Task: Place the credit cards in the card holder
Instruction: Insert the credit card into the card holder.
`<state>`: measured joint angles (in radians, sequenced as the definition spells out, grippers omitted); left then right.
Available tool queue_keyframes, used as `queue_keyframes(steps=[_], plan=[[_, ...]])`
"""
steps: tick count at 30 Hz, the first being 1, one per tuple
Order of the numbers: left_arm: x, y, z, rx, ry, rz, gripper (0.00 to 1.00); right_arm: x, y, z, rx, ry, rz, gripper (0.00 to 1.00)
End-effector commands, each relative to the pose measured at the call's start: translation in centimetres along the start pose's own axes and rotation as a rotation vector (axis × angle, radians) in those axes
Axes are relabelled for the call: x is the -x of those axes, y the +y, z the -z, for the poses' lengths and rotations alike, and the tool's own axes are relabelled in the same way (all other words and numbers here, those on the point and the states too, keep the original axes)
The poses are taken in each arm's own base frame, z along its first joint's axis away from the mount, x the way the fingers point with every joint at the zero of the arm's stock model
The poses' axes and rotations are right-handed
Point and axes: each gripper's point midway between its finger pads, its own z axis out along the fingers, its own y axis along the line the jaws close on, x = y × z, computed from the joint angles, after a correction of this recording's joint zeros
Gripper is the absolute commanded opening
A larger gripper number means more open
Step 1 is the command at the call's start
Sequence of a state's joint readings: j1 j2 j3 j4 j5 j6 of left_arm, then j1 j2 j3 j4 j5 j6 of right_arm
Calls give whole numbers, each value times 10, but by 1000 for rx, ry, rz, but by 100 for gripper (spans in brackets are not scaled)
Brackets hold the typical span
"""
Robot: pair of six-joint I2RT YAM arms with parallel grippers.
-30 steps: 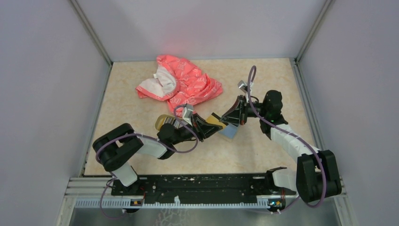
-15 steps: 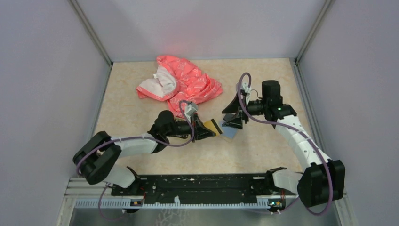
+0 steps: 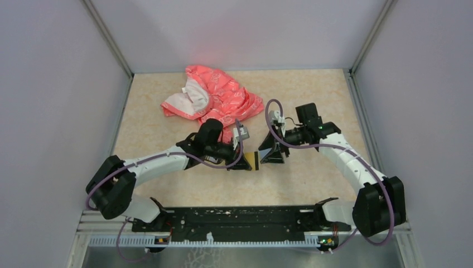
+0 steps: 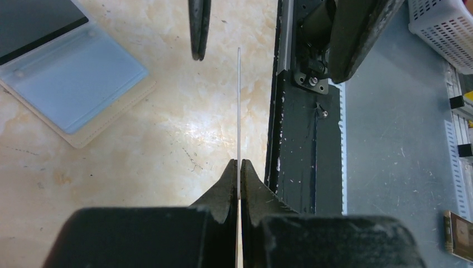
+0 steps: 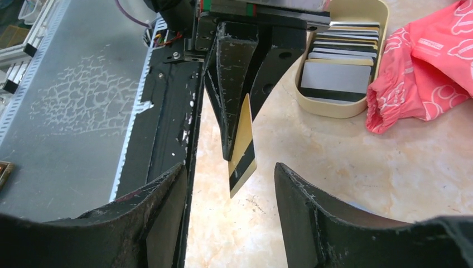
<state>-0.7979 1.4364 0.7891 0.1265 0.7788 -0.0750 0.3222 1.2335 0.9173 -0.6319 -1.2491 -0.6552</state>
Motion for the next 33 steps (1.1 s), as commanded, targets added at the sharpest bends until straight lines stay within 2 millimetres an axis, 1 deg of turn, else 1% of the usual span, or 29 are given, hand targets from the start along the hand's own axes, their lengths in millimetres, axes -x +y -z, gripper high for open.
queue_keyframes(steps=[1, 6, 8, 10, 11, 12, 14, 15, 16, 20, 21, 22, 23, 25, 27, 30, 33], plan=[[-3, -8, -3, -38, 48, -26, 0, 0, -3, -9, 16, 12, 40, 58], [2, -12, -8, -57, 45, -39, 0, -7, -6, -17, 18, 27, 11, 56], [5, -12, -10, -58, 43, -41, 0, -10, -6, -21, 21, 35, -1, 51], [7, -12, -10, -56, 38, -44, 0, -13, -5, -24, 31, 45, -9, 41], [9, -12, -10, -54, 34, -47, 0, -14, -5, -25, 35, 51, -15, 35], [9, -12, -10, -51, 33, -47, 0, -15, -5, -26, 40, 55, -17, 27], [11, -11, -9, -43, 25, -50, 0, -14, -4, -27, 50, 60, -16, 6], [12, -10, -9, -36, 22, -49, 0, -11, -2, -27, 58, 58, -15, 0], [12, -10, -8, -27, 17, -48, 4, -8, -1, -27, 61, 54, -13, 0], [11, -15, 0, -14, -48, -69, 38, 7, 4, -22, 78, 25, -15, 0], [3, -16, 3, -6, -68, -66, 46, 11, 6, -20, 89, 7, -22, 0], [8, -19, 7, -5, -110, -80, 53, 14, 8, -18, 100, -12, -30, 0], [1, -21, 11, -3, -140, -84, 60, 16, 9, -16, 110, -30, -42, 0], [0, -27, 18, -4, -219, -96, 71, 19, 11, -15, 130, -53, -57, 0], [-1, -33, 23, -14, -295, -110, 76, 21, 14, -15, 145, -66, -66, 0], [5, -38, 28, -31, -386, -135, 77, 22, 14, -15, 150, -77, -75, 0], [14, -40, 29, -43, -432, -139, 76, 20, 14, -16, 149, -80, -80, 0]])
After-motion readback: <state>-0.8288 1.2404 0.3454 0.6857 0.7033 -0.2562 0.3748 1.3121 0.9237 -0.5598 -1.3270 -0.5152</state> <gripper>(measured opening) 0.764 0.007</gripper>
